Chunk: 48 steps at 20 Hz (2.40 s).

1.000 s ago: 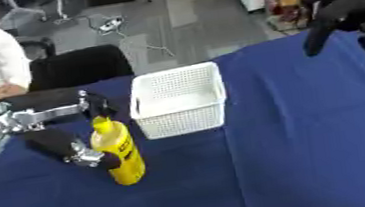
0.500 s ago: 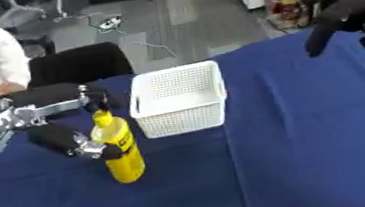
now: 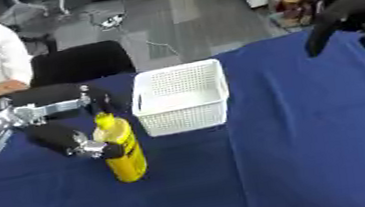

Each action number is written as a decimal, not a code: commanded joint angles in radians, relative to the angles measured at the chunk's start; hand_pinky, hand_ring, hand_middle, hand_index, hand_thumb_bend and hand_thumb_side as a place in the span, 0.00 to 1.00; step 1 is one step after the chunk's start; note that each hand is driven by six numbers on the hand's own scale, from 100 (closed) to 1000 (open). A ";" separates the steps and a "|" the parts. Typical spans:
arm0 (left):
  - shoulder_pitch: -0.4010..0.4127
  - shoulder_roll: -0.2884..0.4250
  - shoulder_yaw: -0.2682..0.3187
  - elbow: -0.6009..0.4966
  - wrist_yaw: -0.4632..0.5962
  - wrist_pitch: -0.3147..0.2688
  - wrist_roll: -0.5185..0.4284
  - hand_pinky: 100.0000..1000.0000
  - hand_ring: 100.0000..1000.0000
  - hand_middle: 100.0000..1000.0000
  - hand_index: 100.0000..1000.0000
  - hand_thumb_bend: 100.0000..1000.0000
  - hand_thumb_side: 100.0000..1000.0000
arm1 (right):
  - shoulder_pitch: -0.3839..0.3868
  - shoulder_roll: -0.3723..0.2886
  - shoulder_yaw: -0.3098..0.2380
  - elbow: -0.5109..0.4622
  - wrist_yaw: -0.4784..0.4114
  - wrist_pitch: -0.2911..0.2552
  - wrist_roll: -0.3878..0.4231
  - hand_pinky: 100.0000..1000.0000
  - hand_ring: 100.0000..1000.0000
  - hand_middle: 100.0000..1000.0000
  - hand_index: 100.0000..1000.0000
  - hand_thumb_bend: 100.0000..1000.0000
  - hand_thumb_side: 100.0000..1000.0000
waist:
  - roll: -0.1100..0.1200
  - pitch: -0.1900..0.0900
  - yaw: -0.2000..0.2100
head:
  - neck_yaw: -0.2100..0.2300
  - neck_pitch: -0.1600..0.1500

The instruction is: Pick up objects on the table and place them in the box.

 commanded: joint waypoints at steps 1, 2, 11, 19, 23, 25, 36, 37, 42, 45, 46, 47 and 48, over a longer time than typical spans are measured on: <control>-0.012 0.048 0.024 -0.035 0.022 0.010 -0.014 0.71 0.75 0.81 0.94 0.64 0.85 | -0.010 -0.012 -0.004 -0.015 0.001 0.001 0.002 0.51 0.46 0.78 0.73 0.28 1.00 | 0.000 -0.017 0.003 | -0.001 0.003; -0.012 0.052 0.027 -0.040 0.027 0.013 -0.016 0.71 0.75 0.81 0.94 0.64 0.85 | -0.010 -0.012 -0.004 -0.015 0.001 0.001 0.002 0.51 0.46 0.78 0.73 0.28 1.00 | 0.001 -0.018 0.003 | -0.001 0.004; -0.014 0.067 0.039 -0.062 0.048 0.019 -0.008 0.69 0.75 0.80 0.94 0.64 0.84 | -0.008 -0.015 -0.003 -0.015 0.003 0.001 0.004 0.51 0.46 0.78 0.73 0.28 1.00 | 0.001 -0.017 0.005 | -0.001 0.011; -0.028 0.068 0.042 -0.052 0.033 0.008 0.020 0.71 0.77 0.84 0.95 0.66 0.84 | -0.011 -0.013 -0.003 -0.015 0.003 0.000 0.006 0.51 0.46 0.78 0.73 0.28 1.00 | 0.001 -0.014 0.001 | 0.000 0.009; -0.034 0.068 0.039 -0.035 0.013 -0.003 0.030 0.72 0.78 0.84 0.94 0.68 0.83 | -0.016 -0.009 -0.002 -0.015 0.003 0.000 0.008 0.51 0.46 0.78 0.73 0.28 1.00 | 0.000 -0.008 -0.006 | 0.000 0.003; -0.037 0.068 0.037 -0.025 -0.001 -0.008 0.028 0.73 0.78 0.85 0.94 0.69 0.84 | -0.019 -0.006 -0.002 -0.015 0.003 -0.001 0.009 0.51 0.46 0.79 0.73 0.28 1.00 | -0.002 -0.003 -0.009 | 0.003 -0.003; -0.049 0.077 0.046 0.027 -0.013 -0.013 0.012 0.73 0.79 0.86 0.95 0.69 0.85 | -0.041 -0.002 -0.003 -0.015 0.006 -0.005 0.025 0.51 0.46 0.80 0.73 0.28 1.00 | -0.011 0.045 -0.033 | 0.018 -0.038; -0.049 0.078 0.048 0.033 -0.008 -0.011 0.011 0.73 0.79 0.86 0.95 0.69 0.85 | -0.043 -0.002 -0.004 -0.015 0.007 -0.006 0.027 0.51 0.46 0.80 0.73 0.28 1.00 | -0.012 0.050 -0.034 | 0.019 -0.042; -0.049 0.085 0.056 0.056 -0.008 -0.013 0.008 0.73 0.79 0.86 0.96 0.70 0.85 | -0.054 -0.006 -0.005 -0.015 0.008 -0.009 0.033 0.52 0.46 0.80 0.74 0.29 1.00 | -0.017 0.076 -0.043 | 0.027 -0.061; -0.047 0.086 0.060 0.069 -0.010 -0.018 0.006 0.73 0.79 0.86 0.96 0.70 0.85 | -0.060 -0.008 -0.006 -0.015 0.007 -0.011 0.037 0.52 0.46 0.81 0.74 0.29 1.00 | -0.019 0.087 -0.047 | 0.029 -0.067; -0.046 0.086 0.060 0.072 -0.009 -0.019 0.004 0.73 0.79 0.87 0.96 0.70 0.85 | -0.062 -0.009 -0.006 -0.015 0.007 -0.012 0.038 0.52 0.46 0.81 0.74 0.29 1.00 | -0.020 0.091 -0.049 | 0.030 -0.070; -0.045 0.085 0.060 0.075 -0.007 -0.021 0.001 0.73 0.79 0.87 0.96 0.70 0.85 | -0.063 -0.010 -0.007 -0.015 0.007 -0.012 0.040 0.52 0.46 0.81 0.74 0.29 1.00 | -0.020 0.094 -0.050 | 0.031 -0.071; -0.044 0.085 0.060 0.078 -0.005 -0.023 -0.002 0.73 0.79 0.87 0.96 0.70 0.86 | -0.064 -0.010 -0.007 -0.015 0.007 -0.012 0.041 0.52 0.46 0.81 0.74 0.29 1.00 | -0.021 0.096 -0.050 | 0.032 -0.072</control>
